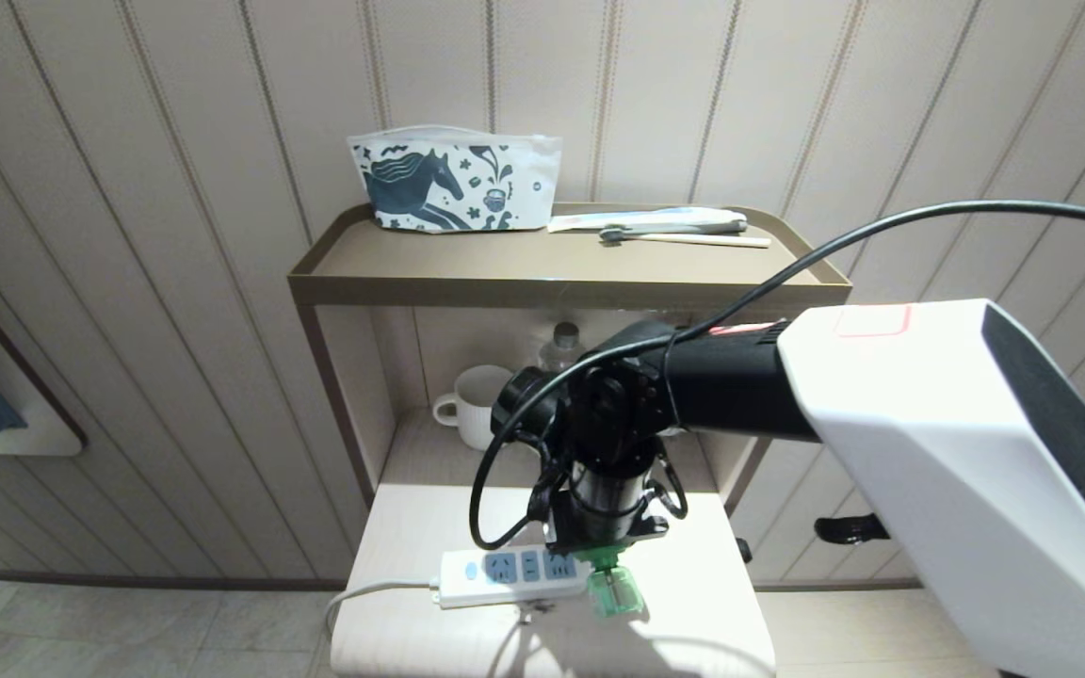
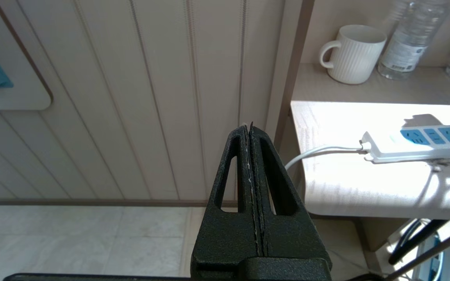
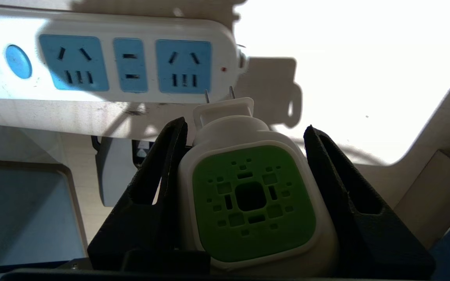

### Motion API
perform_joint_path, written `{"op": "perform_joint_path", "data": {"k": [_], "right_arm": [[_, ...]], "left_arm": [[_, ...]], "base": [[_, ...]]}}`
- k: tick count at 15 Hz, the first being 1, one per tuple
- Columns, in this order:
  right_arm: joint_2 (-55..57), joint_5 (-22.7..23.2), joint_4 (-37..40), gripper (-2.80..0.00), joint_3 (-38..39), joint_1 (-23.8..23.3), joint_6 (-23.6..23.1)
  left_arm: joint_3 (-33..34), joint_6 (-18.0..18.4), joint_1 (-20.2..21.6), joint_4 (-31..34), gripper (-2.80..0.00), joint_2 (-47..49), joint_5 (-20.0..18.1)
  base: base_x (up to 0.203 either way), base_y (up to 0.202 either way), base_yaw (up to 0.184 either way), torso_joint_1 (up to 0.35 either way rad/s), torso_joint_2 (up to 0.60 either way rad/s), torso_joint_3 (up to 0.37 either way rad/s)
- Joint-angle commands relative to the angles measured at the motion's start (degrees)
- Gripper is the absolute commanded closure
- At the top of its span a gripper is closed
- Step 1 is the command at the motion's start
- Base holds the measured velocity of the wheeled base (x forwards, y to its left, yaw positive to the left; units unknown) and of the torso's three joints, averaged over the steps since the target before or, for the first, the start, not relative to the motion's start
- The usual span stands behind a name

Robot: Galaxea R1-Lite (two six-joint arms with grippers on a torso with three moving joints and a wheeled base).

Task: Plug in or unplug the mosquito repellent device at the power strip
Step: Insert the plug into the socket

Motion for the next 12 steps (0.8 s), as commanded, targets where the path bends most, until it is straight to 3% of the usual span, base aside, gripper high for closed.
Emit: {"op": "perform_joint_path", "data": {"k": [1, 4, 12], "right_arm": [[-3.25, 0.02, 1.97, 0.00, 0.11, -0.67, 0.86], [-3.48, 0.03, 3.34, 0.00, 0.86, -2.67, 1.88], [-4.06, 1.68, 6.38, 0.00, 0.77, -2.16, 1.19]], "left_arm": [[-0.05, 0.00, 0.02, 0.03, 0.00, 0.07, -0.02], [-0.01, 0.00, 0.02, 0.03, 0.00, 0.07, -0.02], [0.08, 0.00, 0.02, 0.03, 0.00, 0.07, -0.02]], "base": [[0.000, 0.000, 0.000, 0.000, 0.00, 0.000], [0.000, 0.000, 0.000, 0.000, 0.00, 0.000], [0.000, 0.000, 0.000, 0.000, 0.00, 0.000]]}}
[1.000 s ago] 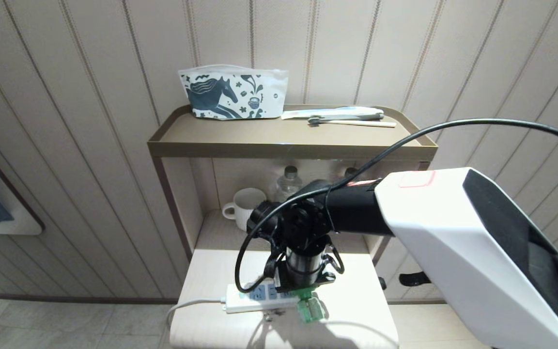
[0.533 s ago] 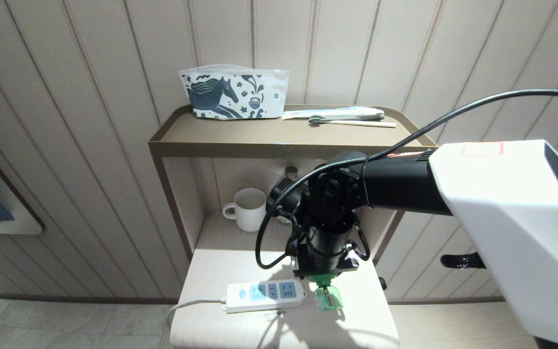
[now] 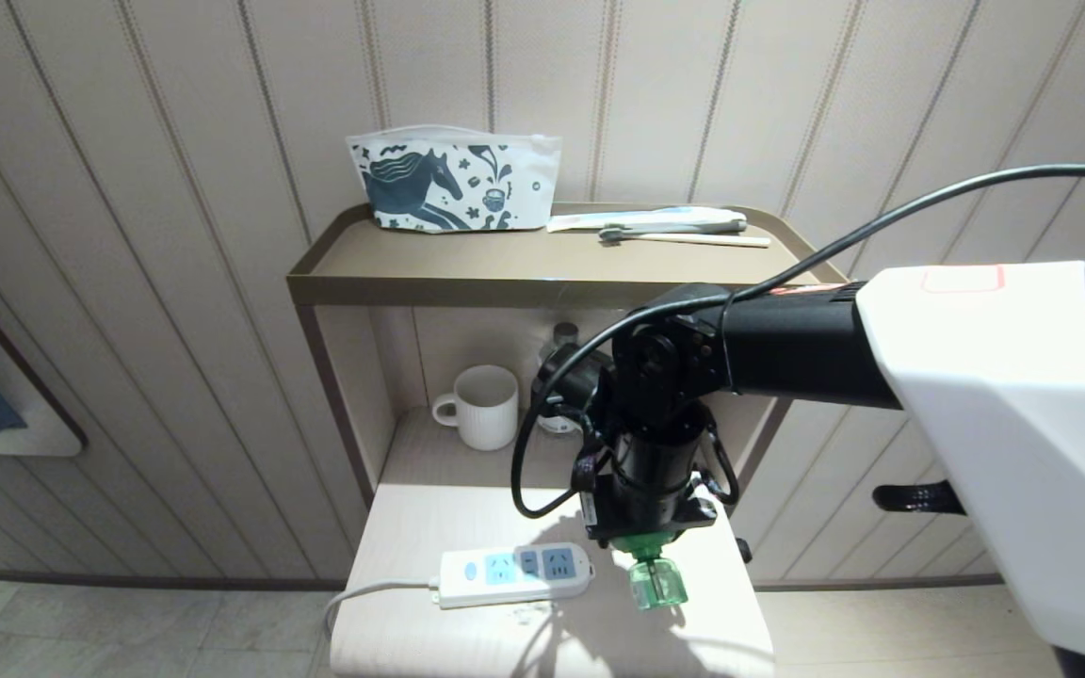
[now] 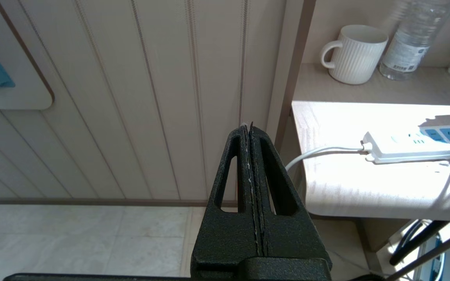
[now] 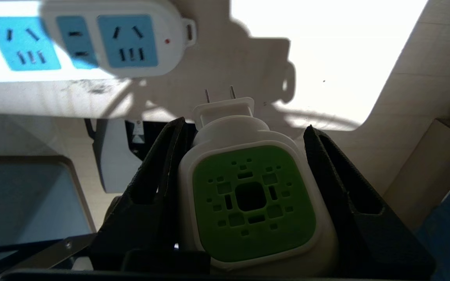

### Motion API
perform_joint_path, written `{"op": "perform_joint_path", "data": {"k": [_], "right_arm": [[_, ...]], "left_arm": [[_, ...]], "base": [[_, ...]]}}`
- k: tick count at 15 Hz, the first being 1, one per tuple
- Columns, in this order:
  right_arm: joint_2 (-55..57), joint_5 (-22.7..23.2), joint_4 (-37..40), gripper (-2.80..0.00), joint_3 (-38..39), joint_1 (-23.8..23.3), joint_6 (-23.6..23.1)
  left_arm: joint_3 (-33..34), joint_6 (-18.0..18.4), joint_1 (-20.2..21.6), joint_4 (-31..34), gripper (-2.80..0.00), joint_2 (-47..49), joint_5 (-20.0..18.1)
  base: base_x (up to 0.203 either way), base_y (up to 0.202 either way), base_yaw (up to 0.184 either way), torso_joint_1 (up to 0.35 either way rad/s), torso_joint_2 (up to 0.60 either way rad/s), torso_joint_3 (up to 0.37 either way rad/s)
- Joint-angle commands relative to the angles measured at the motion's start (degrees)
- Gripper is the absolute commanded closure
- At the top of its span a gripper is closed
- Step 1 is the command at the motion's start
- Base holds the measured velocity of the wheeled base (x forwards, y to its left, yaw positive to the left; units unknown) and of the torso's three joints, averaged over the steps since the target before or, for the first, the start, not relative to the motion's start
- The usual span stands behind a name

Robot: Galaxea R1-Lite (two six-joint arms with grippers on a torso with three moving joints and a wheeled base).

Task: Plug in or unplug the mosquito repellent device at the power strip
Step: Insert the plug into the socket

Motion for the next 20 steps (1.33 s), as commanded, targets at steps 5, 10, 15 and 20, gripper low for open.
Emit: {"op": "perform_joint_path", "data": {"k": [5, 10, 15, 20], "right_arm": [[0.41, 3.98, -1.11, 0.00, -0.30, 2.07, -0.17], [-0.54, 3.21, 0.62, 0.00, -0.32, 0.41, -0.87], [-1.34, 0.38, 0.44, 0.00, -0.41, -0.16, -1.10], [-2.20, 0.21, 0.44, 0.00, -0.32, 0.18, -0.51]], "left_arm": [[-0.04, 0.09, 0.00, -0.02, 0.00, 0.00, 0.00], [-0.02, 0.60, 0.00, 0.11, 0.00, 0.07, 0.00], [-0.04, 1.51, 0.00, 0.56, 0.00, 0.07, -0.05], [-0.04, 5.55, 0.00, 0.68, 0.00, -0.02, -0.08]], "base": [[0.000, 0.000, 0.000, 0.000, 0.00, 0.000], [0.000, 0.000, 0.000, 0.000, 0.00, 0.000], [0.000, 0.000, 0.000, 0.000, 0.00, 0.000], [0.000, 0.000, 0.000, 0.000, 0.00, 0.000]]}}
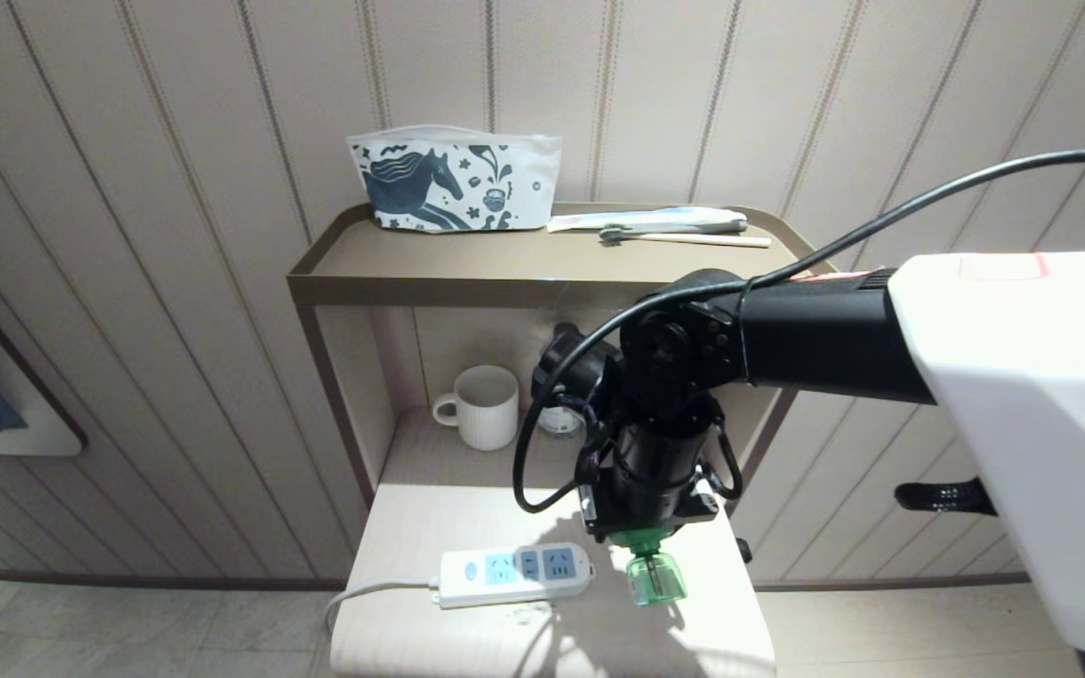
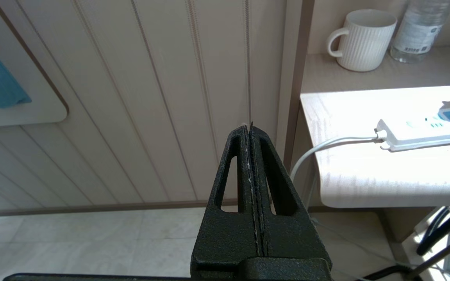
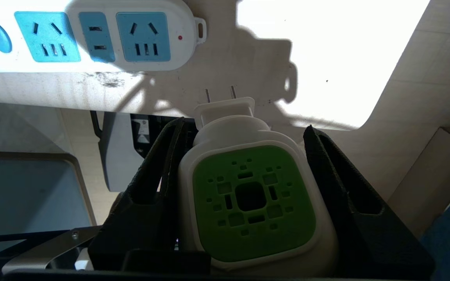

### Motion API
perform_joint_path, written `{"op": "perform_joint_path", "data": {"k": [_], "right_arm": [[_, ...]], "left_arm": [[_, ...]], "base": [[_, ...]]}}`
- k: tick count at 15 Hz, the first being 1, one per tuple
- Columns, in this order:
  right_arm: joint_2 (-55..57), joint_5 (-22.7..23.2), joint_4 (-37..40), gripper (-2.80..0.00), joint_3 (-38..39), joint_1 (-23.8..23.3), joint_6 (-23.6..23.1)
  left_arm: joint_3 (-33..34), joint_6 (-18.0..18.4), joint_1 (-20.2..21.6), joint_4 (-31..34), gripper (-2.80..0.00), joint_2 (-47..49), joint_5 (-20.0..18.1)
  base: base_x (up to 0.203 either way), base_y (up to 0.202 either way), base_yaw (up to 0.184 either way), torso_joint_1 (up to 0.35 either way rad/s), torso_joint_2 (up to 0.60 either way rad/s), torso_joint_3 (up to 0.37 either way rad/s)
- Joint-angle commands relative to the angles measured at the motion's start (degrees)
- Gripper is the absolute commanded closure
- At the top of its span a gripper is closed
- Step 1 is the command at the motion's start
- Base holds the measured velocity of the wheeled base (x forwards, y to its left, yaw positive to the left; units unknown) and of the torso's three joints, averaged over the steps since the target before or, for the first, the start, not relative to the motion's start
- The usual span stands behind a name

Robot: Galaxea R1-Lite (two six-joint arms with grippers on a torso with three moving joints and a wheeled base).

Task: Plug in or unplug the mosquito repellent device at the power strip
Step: Insert the plug into the socket

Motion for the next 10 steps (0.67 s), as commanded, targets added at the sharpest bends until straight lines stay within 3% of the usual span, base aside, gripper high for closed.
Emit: {"op": "perform_joint_path", "data": {"k": [1, 4, 7, 10], "right_arm": [[-1.00, -0.46, 0.31, 0.00, 0.01, -0.29, 0.09], [-1.45, -0.79, 0.39, 0.00, 0.01, -0.51, 0.03], [-2.14, -0.84, 0.31, 0.00, 0.01, -0.57, 0.00], [-3.85, -0.92, 0.05, 0.00, -0.08, -1.10, -0.24]], "left_arm": [[-0.21, 0.35, 0.00, 0.12, 0.00, -0.02, -0.12], [-5.50, 0.16, -0.04, 1.23, 0.00, 5.83, -0.37], [-16.17, -2.12, -0.31, 0.67, 0.00, 26.46, -1.98], [-23.01, -6.63, -0.45, -0.48, 0.00, 49.73, -5.64]], "base": [[0.000, 0.000, 0.000, 0.000, 0.00, 0.000], [0.000, 0.000, 0.000, 0.000, 0.00, 0.000], [0.000, 0.000, 0.000, 0.000, 0.00, 0.000], [0.000, 0.000, 0.000, 0.000, 0.00, 0.000]]}}
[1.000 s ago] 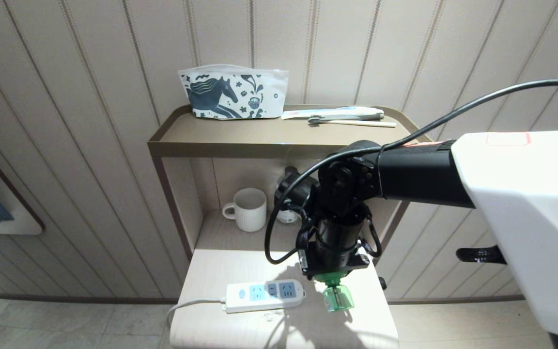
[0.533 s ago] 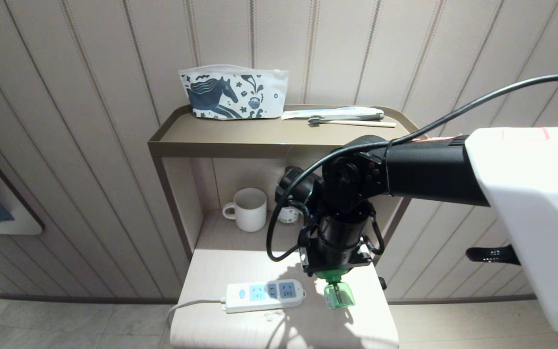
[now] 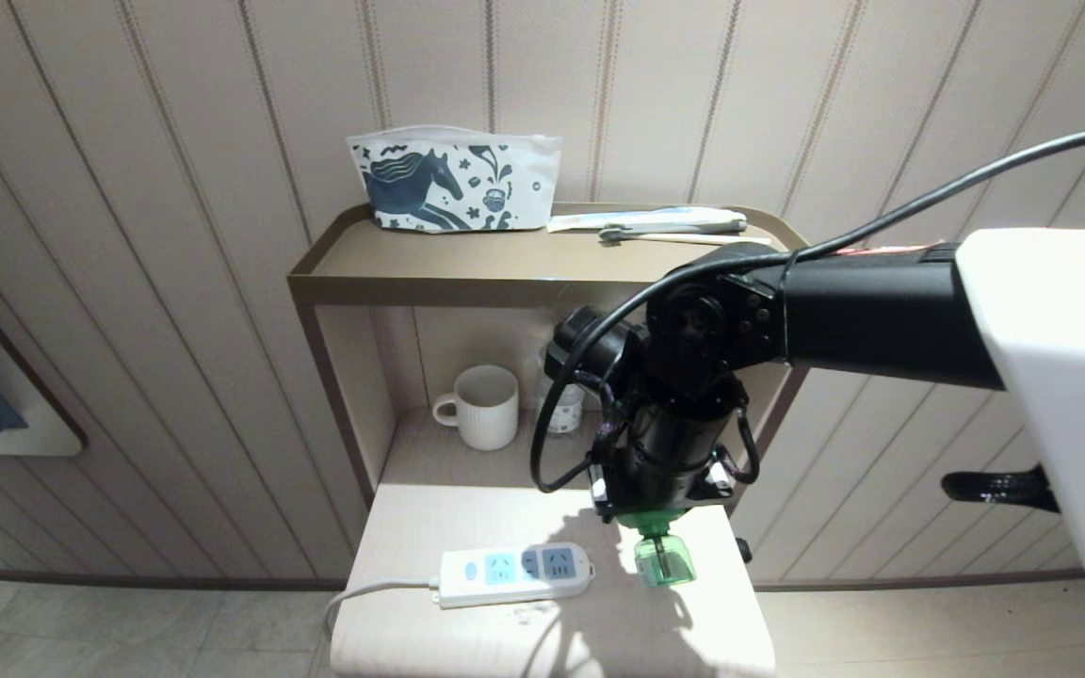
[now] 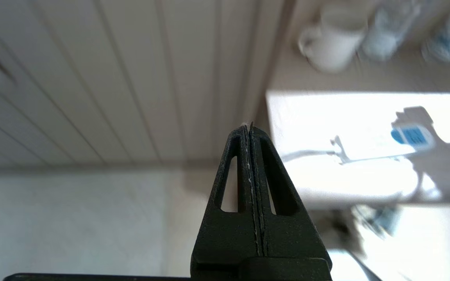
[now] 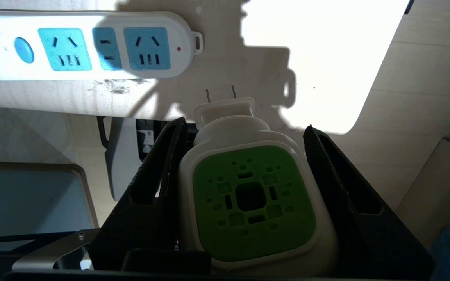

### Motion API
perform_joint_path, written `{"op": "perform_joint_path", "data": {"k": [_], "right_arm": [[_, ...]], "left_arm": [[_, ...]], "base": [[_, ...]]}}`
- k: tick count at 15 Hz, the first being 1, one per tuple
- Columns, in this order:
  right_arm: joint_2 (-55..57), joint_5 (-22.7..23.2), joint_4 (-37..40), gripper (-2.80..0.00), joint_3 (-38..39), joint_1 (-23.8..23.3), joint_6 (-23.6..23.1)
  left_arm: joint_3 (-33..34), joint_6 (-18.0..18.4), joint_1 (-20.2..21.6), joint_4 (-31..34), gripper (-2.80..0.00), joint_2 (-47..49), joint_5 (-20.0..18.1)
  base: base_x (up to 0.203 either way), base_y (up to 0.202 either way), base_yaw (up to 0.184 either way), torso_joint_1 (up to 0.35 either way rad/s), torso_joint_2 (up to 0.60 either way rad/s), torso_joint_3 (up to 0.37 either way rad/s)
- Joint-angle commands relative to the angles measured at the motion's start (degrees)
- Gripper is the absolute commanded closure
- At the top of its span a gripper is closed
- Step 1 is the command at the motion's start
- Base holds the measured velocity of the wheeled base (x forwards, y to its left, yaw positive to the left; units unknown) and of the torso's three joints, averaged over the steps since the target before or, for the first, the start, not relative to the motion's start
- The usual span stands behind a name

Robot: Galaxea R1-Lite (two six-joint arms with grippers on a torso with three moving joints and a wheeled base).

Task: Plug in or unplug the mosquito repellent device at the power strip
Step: Insert the plug into the socket

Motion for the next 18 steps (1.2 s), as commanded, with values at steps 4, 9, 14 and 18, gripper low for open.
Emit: {"op": "perform_joint_path", "data": {"k": [4, 9, 14, 18], "right_arm": [[-3.22, -0.01, 0.80, 0.00, 0.05, -0.97, 0.24], [-4.60, -0.01, 0.77, 0.00, 0.05, -1.83, 0.05], [-5.00, -0.01, 0.88, 0.00, 0.40, -3.86, -0.25], [-4.92, -0.01, 0.88, 0.00, 0.78, -4.22, -0.25]], "left_arm": [[-5.86, -3.60, -3.56, -5.79, 0.00, 44.63, -7.09], [-8.82, -5.86, -16.14, -13.48, 0.00, 69.39, -8.33], [-16.22, -17.66, -28.30, -22.19, 0.00, 81.14, -4.52], [-20.95, -18.13, -28.60, -22.27, 0.00, 84.04, -2.42]], "base": [[0.000, 0.000, 0.000, 0.000, 0.00, 0.000], [0.000, 0.000, 0.000, 0.000, 0.00, 0.000], [0.000, 0.000, 0.000, 0.000, 0.00, 0.000], [0.000, 0.000, 0.000, 0.000, 0.00, 0.000]]}}
